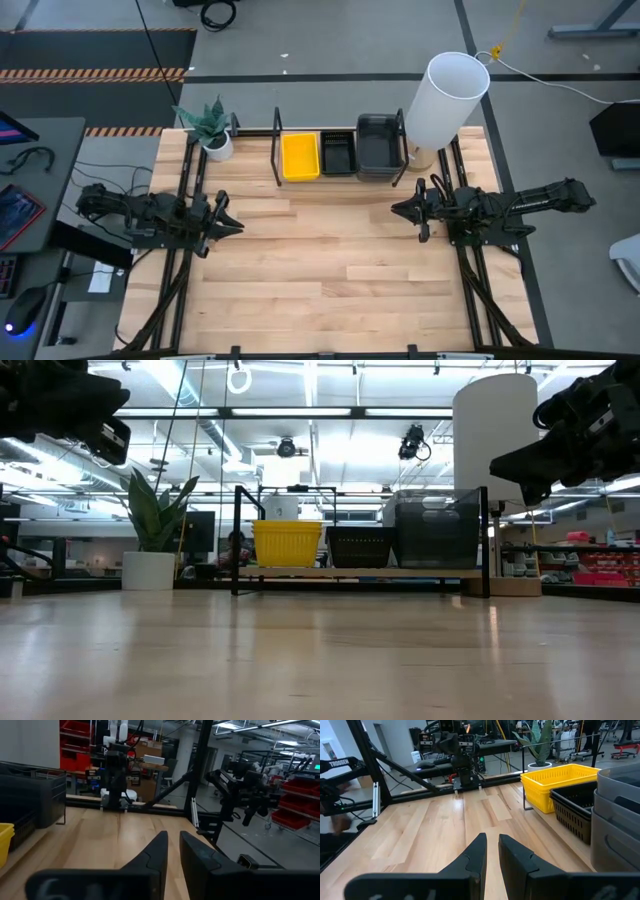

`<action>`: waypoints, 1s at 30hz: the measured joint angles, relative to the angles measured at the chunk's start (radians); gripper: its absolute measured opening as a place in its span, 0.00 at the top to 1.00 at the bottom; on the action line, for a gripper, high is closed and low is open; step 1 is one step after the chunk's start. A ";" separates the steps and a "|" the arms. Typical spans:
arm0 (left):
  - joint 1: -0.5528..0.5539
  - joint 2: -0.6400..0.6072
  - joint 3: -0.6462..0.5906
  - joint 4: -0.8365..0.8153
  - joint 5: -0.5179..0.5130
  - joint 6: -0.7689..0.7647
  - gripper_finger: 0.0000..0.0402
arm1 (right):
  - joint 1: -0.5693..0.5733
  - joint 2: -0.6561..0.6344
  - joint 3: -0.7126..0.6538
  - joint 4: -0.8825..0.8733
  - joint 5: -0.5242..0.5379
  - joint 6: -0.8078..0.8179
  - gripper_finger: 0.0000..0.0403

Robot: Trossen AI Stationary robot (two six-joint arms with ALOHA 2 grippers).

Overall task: Stack baskets on shelf by color
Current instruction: Return to Home Position

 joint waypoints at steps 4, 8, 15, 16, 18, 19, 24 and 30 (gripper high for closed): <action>0.000 0.000 0.000 0.000 0.000 0.000 0.87 | 0.000 0.000 0.000 0.000 0.000 0.000 0.86; 0.000 0.000 0.000 0.000 0.000 0.000 0.86 | 0.000 0.000 0.000 0.000 0.000 0.000 0.86; 0.000 0.000 0.000 0.000 0.000 0.001 0.84 | 0.000 0.000 0.000 0.000 0.000 0.000 0.86; 0.000 0.000 0.000 0.000 0.000 0.001 0.85 | 0.000 0.000 0.000 0.000 0.000 0.000 0.86; 0.000 0.000 0.000 0.000 0.000 0.000 0.85 | 0.000 0.000 0.000 0.000 0.000 0.000 0.86; 0.000 0.000 0.000 0.000 0.000 0.000 0.86 | 0.000 0.000 0.000 -0.001 0.000 0.000 0.86; 0.000 0.000 0.000 0.000 0.000 0.001 0.87 | 0.000 0.000 0.000 -0.001 0.000 0.000 0.86; 0.000 0.000 0.000 0.000 0.000 0.000 0.84 | 0.000 0.000 0.000 -0.001 0.000 0.000 0.86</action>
